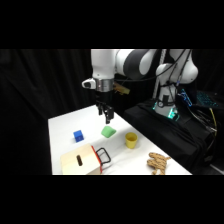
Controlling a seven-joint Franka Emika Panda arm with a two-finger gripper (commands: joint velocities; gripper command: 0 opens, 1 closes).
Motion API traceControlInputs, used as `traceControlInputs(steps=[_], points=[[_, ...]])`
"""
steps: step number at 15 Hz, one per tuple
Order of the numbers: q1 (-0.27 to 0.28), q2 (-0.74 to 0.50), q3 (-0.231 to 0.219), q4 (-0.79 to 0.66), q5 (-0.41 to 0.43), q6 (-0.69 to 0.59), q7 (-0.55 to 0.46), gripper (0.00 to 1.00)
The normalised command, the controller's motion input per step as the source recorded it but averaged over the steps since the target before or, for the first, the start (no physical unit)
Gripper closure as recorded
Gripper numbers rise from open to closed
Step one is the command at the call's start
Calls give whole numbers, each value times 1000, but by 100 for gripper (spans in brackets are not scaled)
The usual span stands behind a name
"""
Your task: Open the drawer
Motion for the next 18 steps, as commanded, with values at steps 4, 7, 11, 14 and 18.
traceControlInputs(steps=[4,7,11,14,18], points=[[-13,82,22,90,53,34,-68,0],[-7,193,32,188,85,153,-99,0],[-4,203,23,168,77,260,-89,0],[0,211,22,152,83,239,-92,0],[12,244,32,165,92,263,-108,0]])
